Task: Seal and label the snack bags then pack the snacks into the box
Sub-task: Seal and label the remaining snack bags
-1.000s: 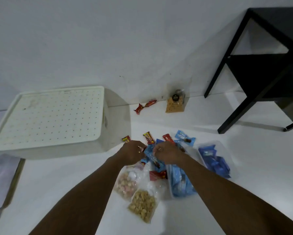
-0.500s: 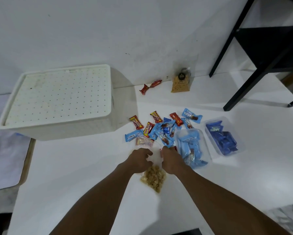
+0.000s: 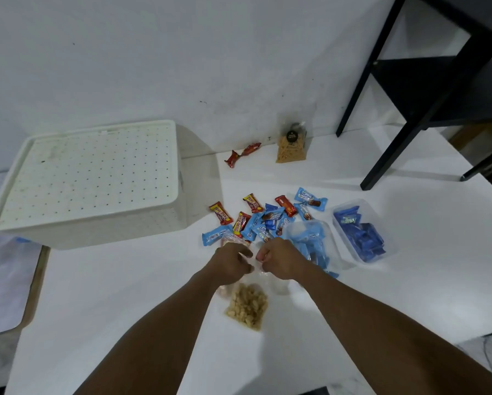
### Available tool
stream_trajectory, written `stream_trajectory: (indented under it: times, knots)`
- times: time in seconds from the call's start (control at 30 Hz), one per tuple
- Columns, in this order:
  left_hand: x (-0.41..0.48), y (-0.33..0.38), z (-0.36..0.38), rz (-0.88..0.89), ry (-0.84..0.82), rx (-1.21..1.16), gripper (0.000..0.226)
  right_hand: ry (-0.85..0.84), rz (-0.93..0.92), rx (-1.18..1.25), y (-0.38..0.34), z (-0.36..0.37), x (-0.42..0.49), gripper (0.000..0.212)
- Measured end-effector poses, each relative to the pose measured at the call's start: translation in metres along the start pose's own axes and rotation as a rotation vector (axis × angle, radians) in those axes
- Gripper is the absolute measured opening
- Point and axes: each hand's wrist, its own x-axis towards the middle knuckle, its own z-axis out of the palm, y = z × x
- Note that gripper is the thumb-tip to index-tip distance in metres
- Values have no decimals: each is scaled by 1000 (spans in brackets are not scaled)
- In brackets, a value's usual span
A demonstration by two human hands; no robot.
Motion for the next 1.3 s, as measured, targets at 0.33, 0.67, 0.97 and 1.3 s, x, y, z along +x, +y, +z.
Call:
stream_trajectory:
  times: [0.33,0.67,0.97,1.3]
  knots:
    - [-22,23,-58,25,-76,-237,11,-123,-89,-240,-31,-56,-12,5]
    - [-27,61,-120,190,92,-295,5,-59,-293,-185,-83,-132,-15,11]
    - [-44,91,-174,309,217,-428,9,123,-340,142,-107,-181,-18,20]
    - [-57,116,-190,401,240,-376,20,130,-392,350,-125,-193,-27,21]
